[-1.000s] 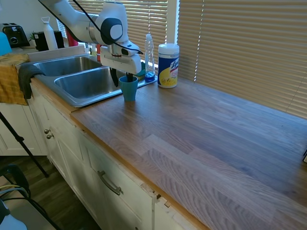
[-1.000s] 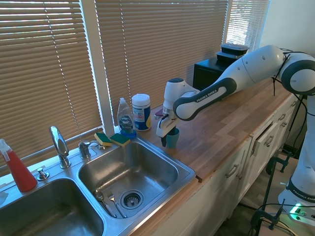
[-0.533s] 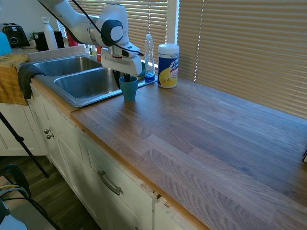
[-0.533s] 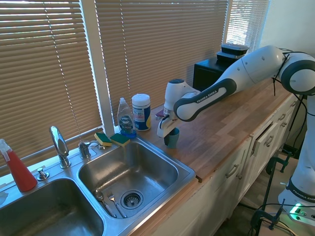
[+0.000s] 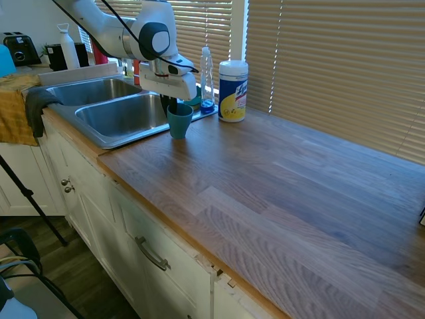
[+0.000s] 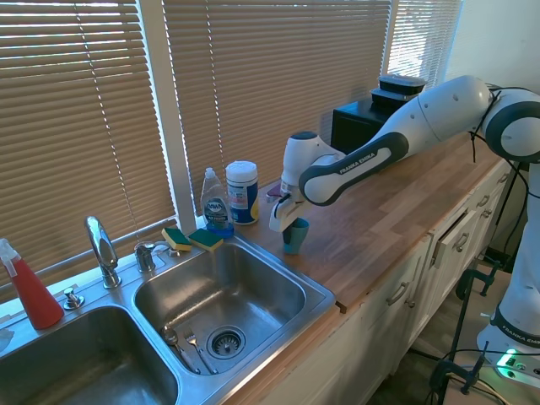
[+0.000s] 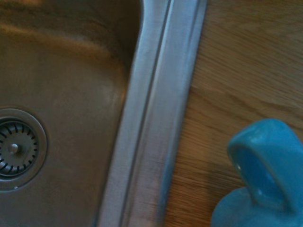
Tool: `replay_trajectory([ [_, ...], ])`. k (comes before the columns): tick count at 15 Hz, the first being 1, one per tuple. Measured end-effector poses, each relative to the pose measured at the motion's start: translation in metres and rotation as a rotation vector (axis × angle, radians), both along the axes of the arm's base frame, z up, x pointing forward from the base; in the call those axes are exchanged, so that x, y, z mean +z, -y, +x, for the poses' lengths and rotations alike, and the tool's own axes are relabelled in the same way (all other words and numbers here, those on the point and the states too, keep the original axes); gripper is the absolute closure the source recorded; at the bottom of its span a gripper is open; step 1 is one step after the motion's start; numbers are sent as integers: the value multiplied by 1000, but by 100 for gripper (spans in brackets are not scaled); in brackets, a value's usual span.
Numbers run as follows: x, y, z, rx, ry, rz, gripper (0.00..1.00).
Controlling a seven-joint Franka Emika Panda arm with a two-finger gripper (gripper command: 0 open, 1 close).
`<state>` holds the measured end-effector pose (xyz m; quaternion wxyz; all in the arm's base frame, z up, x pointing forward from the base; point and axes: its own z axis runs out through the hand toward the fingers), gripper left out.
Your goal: Put the mug in the sink
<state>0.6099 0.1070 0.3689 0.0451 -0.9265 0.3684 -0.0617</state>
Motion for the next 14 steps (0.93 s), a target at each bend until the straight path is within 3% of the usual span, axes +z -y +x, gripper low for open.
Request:
replay_trajectory([
  [3,18,-26,2,24,28,-16,100],
  [7,47,-103,16,65,48,-50,100],
  [10,12,-164,36,90,30,-68,100],
  [14,-61,-191,72,82,-10,-74,100],
])
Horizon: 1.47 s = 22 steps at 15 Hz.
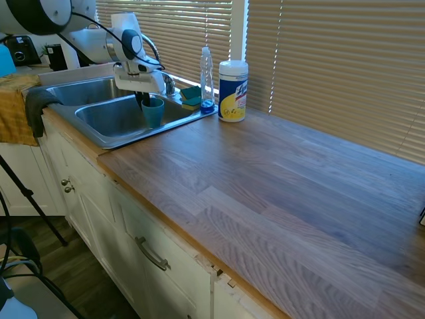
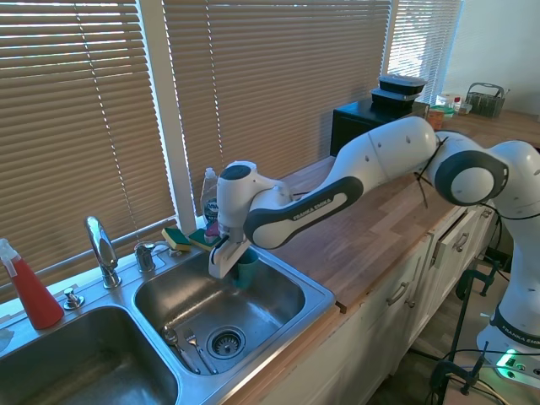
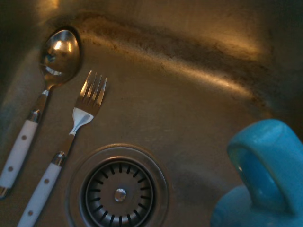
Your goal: Put the mug in the sink
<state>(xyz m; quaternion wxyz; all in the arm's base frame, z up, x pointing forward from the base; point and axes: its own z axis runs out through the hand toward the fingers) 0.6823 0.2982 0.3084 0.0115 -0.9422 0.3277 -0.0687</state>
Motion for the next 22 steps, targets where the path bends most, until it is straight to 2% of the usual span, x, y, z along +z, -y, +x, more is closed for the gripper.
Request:
replay_trajectory([
  [4,-58,-9,24,-21,-47,-28,100],
  [10,-118,-23,39,-38,-110,-60,100],
  [11,-124,-23,41,-41,-119,-64,0],
  [17,-129,-29,49,-51,-122,-67,0],
  [22,-115,-30,52,-57,-112,-60,0],
])
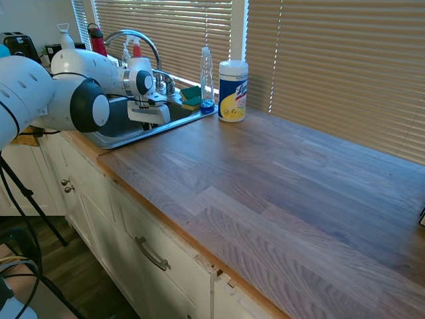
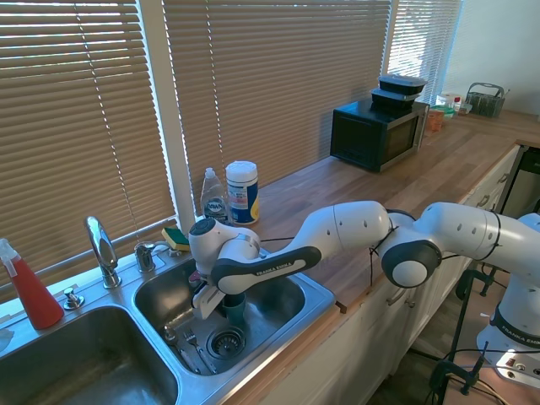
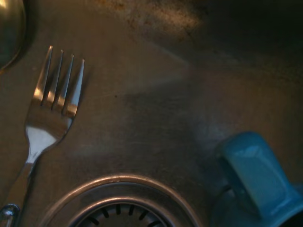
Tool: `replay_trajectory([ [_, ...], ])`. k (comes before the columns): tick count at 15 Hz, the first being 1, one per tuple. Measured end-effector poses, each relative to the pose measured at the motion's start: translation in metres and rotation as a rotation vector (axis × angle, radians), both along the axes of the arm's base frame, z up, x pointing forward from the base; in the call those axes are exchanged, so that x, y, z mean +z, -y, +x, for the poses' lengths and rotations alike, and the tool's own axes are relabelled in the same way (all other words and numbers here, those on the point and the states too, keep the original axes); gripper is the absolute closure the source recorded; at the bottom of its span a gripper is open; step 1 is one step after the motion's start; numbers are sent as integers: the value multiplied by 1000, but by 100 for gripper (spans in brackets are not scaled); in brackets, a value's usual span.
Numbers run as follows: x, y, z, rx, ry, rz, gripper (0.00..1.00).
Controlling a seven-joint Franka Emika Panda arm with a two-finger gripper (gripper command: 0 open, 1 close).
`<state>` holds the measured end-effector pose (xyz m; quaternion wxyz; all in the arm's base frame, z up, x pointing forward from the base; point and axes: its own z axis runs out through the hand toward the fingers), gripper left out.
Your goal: Put the mug in the sink
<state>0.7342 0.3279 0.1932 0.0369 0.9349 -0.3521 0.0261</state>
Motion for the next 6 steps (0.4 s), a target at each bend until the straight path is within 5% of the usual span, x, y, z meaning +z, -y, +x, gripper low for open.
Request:
replay_trajectory([
  [6,84,3,5,-3,36,12,0],
])
